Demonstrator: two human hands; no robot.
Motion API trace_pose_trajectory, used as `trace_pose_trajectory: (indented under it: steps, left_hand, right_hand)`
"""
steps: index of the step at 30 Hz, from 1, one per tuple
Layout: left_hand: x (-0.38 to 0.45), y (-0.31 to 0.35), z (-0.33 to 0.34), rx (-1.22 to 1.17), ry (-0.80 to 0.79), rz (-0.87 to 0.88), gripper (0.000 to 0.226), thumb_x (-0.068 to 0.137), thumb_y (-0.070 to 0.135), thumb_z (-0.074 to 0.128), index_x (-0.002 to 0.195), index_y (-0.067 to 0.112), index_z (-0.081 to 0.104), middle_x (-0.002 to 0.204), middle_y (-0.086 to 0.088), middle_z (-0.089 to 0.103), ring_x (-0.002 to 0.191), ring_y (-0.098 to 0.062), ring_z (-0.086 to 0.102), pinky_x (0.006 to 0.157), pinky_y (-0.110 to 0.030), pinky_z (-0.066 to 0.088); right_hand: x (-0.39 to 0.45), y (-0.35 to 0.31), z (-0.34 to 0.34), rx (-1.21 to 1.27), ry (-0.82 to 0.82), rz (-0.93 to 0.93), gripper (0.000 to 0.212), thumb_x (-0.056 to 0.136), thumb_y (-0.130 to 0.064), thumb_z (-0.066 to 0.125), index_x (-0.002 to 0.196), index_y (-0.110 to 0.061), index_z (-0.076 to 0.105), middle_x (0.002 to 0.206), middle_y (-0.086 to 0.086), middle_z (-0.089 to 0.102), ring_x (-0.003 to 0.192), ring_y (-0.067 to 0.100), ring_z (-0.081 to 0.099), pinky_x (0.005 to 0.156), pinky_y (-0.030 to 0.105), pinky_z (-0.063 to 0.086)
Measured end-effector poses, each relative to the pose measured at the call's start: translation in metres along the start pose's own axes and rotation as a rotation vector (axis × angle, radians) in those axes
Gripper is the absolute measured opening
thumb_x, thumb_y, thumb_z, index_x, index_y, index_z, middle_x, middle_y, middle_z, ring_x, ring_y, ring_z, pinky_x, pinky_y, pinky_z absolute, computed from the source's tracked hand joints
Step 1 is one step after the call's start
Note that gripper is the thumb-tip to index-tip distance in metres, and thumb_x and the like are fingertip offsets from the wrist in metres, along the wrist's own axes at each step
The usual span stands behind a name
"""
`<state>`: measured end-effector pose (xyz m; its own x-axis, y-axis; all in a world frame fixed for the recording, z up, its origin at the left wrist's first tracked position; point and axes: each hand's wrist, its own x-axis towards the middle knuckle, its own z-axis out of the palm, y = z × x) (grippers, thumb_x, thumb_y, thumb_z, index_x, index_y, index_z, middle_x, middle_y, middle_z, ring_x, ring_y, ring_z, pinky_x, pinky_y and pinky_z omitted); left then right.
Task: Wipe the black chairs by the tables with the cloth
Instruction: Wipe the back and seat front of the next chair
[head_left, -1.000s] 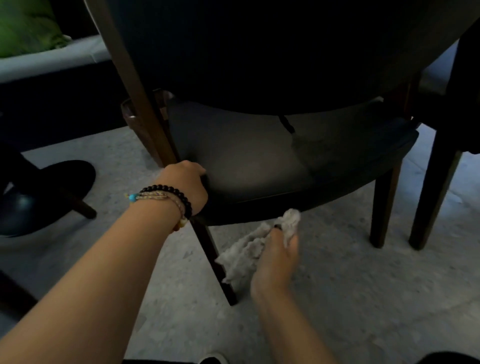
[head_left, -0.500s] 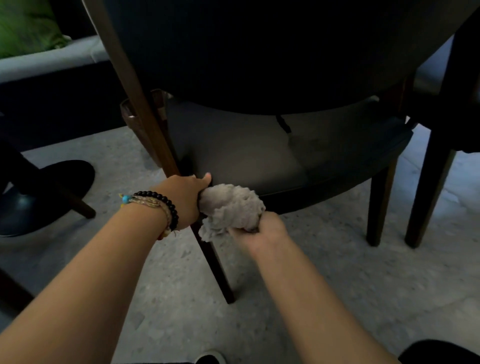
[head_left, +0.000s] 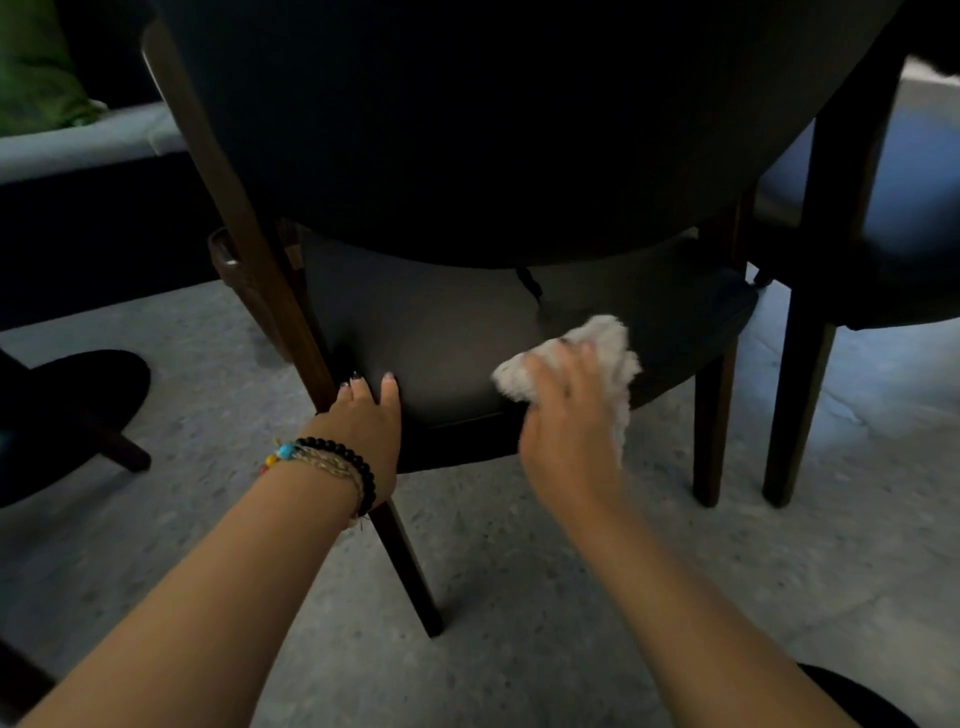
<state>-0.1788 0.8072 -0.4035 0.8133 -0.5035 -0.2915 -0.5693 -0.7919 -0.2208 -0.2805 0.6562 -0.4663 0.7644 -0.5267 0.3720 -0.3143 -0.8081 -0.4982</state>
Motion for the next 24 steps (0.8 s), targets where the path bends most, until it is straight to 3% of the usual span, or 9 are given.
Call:
trace_pose_trajectory:
  steps: [2,4,7,11,14,17,20,22,24]
  left_hand:
    - [0.0,-0.006,-0.002,-0.057,-0.005,0.021,0.097,0.086,0.007,0.057,0.151,0.014,-0.014,0.159,-0.018,0.003,0.147,-0.03,0.015,0.114,-0.039,0.029]
    - [0.001,-0.016,-0.006,-0.16,0.002,0.047,0.095,0.09,0.01,0.055,0.151,0.019,-0.016,0.16,-0.014,0.008,0.146,-0.027,0.017,0.115,-0.035,0.024]
    - [-0.002,-0.025,-0.011,-0.323,0.007,0.049,0.092,0.092,0.01,0.053,0.152,0.022,-0.015,0.161,-0.009,0.013,0.145,-0.024,0.023,0.114,-0.031,0.024]
    - [-0.009,-0.024,-0.012,-0.406,0.0,0.034,0.091,0.091,0.007,0.052,0.153,0.022,-0.013,0.16,-0.007,0.018,0.138,-0.026,0.035,0.109,-0.031,0.032]
    - [-0.009,-0.029,-0.015,-0.467,0.029,0.009,0.087,0.093,0.012,0.052,0.153,0.025,-0.01,0.155,-0.008,0.029,0.132,-0.026,0.043,0.102,-0.03,0.038]
    - [-0.009,-0.041,-0.02,-0.544,0.21,-0.067,0.074,0.091,0.012,0.053,0.153,0.024,0.015,0.148,-0.007,0.041,0.13,-0.026,0.045,0.103,-0.034,0.04]
    - [-0.01,-0.055,-0.025,-0.802,0.554,-0.164,0.046,0.086,0.006,0.052,0.128,0.022,0.054,0.12,0.0,0.061,0.105,-0.016,0.058,0.088,-0.024,0.047]
    - [-0.011,-0.062,-0.029,-1.014,0.712,-0.261,0.033,0.087,0.007,0.051,0.115,0.023,0.057,0.107,0.007,0.062,0.088,-0.003,0.057,0.074,-0.015,0.042]
    - [-0.013,-0.067,-0.034,-1.26,0.806,-0.329,0.025,0.093,0.013,0.052,0.112,0.029,0.054,0.107,0.012,0.062,0.085,0.005,0.056,0.068,-0.016,0.043]
  right_hand:
    - [-0.01,-0.016,0.006,0.012,-0.131,-0.223,0.05,0.094,-0.007,0.047,0.143,-0.017,0.045,0.157,0.013,0.025,0.15,0.031,0.009,0.117,0.055,0.023]
    - [-0.004,-0.021,-0.001,0.072,-0.149,-0.286,0.053,0.092,0.0,0.05,0.141,-0.017,0.049,0.159,0.017,0.022,0.15,0.035,0.007,0.117,0.056,0.021]
    - [0.041,0.004,-0.028,0.004,0.02,-0.143,0.053,0.094,-0.013,0.053,0.145,-0.026,0.044,0.16,0.014,0.017,0.149,0.034,0.007,0.117,0.056,0.018]
    - [0.091,0.055,-0.049,-0.058,-0.101,0.212,0.043,0.096,-0.05,0.043,0.136,-0.037,0.051,0.157,0.001,0.027,0.148,0.022,0.01,0.115,0.065,-0.002]
    - [0.094,0.065,-0.035,-0.026,-0.046,0.192,0.047,0.092,-0.049,0.04,0.125,-0.026,0.063,0.143,0.004,0.048,0.139,0.025,0.032,0.115,0.062,0.017]
    - [0.084,0.051,-0.026,-0.059,0.073,0.105,0.039,0.092,-0.031,0.049,0.125,-0.016,0.064,0.125,0.009,0.061,0.121,0.028,0.051,0.102,0.05,0.041]
    - [0.067,0.032,-0.023,-0.014,0.086,0.085,0.038,0.091,-0.022,0.052,0.127,-0.02,0.061,0.124,0.008,0.06,0.114,0.027,0.053,0.095,0.045,0.046]
    - [0.055,0.003,-0.018,0.106,0.029,0.025,0.035,0.092,-0.022,0.05,0.124,-0.025,0.063,0.126,0.003,0.058,0.116,0.025,0.051,0.099,0.042,0.044]
    - [0.047,-0.04,-0.006,0.378,-0.028,0.011,0.035,0.093,-0.021,0.055,0.126,-0.023,0.064,0.128,-0.002,0.061,0.12,0.014,0.051,0.105,0.025,0.038]
